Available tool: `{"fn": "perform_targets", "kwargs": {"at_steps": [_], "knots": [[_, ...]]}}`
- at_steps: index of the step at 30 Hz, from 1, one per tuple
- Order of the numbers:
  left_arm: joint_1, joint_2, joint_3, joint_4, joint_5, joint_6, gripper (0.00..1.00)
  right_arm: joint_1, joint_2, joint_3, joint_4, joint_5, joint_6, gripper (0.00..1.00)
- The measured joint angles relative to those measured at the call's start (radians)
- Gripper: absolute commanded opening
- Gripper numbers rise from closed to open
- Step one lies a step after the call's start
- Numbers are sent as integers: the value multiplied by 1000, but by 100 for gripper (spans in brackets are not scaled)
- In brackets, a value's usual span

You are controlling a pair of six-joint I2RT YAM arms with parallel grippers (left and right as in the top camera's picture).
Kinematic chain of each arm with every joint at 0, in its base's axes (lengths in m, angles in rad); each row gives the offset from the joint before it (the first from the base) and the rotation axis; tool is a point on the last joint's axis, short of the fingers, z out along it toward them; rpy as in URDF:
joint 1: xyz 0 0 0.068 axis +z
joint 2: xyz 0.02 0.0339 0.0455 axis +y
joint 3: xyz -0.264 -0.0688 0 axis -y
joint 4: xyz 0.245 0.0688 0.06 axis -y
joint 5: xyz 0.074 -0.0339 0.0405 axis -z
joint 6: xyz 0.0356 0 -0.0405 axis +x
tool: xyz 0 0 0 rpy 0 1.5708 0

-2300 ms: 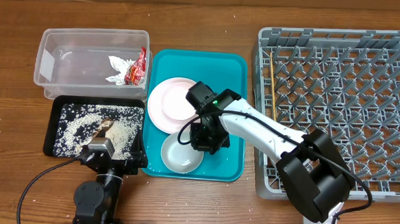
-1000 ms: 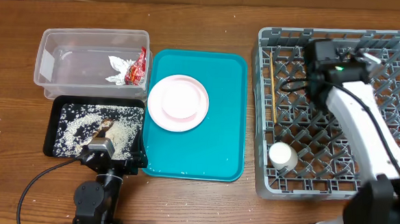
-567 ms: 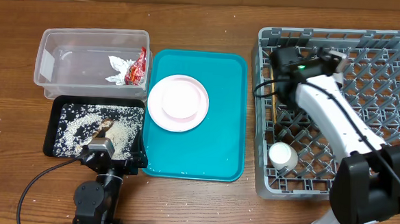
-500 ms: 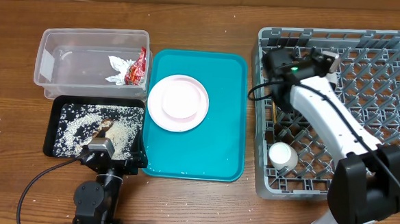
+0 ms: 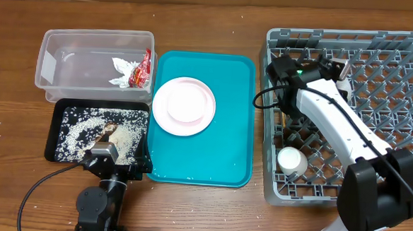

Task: Sort waste into correct bins and load items into the dishwasher
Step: 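Carry the grey bowl into the dish rack and release it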

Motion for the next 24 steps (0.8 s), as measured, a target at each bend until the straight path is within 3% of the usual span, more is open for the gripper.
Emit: {"fn": "perform_targets", "kwargs": {"at_steps": [9,24], "knots": [[0,0,0,0,0,0,100,35,0,1,-50,-22,79,4],[0,0,0,0,0,0,100,111,0,6,34,-59,86,4]]}}
